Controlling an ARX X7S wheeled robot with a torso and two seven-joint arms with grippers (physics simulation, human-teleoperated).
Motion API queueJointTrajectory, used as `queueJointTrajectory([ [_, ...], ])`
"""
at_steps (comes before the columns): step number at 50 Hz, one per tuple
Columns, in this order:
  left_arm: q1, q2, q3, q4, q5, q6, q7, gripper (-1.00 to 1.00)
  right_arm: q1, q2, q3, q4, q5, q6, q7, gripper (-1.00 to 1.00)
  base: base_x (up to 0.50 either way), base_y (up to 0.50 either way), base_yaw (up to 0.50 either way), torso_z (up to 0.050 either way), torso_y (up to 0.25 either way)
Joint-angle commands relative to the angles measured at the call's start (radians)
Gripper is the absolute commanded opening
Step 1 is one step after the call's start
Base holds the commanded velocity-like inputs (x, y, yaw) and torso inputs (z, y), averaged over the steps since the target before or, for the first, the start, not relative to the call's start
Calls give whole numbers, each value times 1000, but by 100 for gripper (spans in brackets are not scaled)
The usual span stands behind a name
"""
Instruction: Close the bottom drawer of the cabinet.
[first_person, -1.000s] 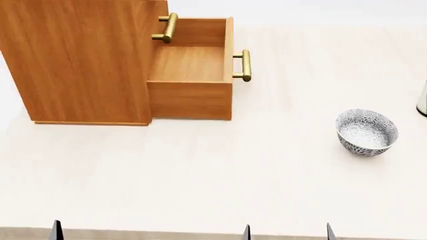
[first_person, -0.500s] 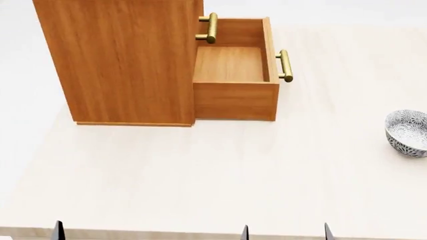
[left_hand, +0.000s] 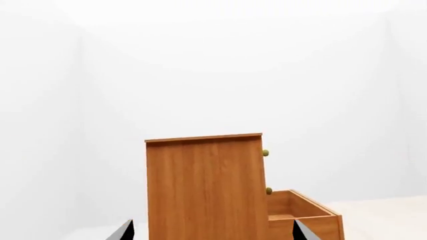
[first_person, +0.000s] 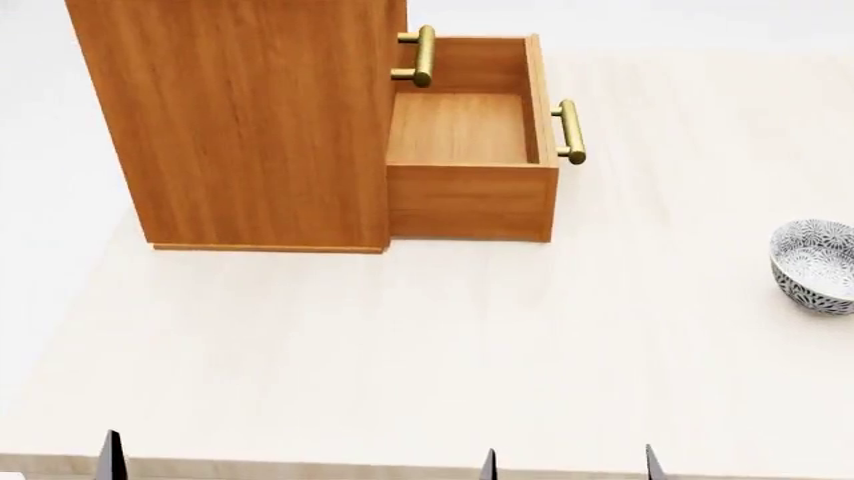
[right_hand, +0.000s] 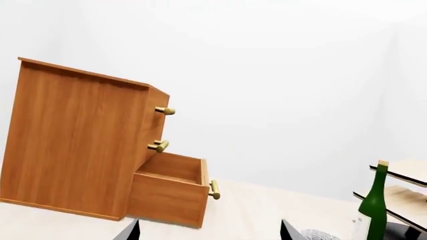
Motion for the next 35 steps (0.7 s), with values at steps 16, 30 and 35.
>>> queueJointTrajectory([
  [16, 5, -12, 11, 9, 0, -8, -16, 100, -9, 18, 0, -25, 25, 0, 13, 100, 131, 0, 0, 0, 0],
  [30, -10, -20, 12, 25, -13, -39, -20, 100, -15, 35, -7, -26, 39, -25, 16, 100, 486, 0, 0, 0, 0],
  [35, -9, -23, 13, 8, -15, -18, -23, 100, -15, 40, -10, -24, 41, -31, 20, 100, 500, 0, 0, 0, 0],
])
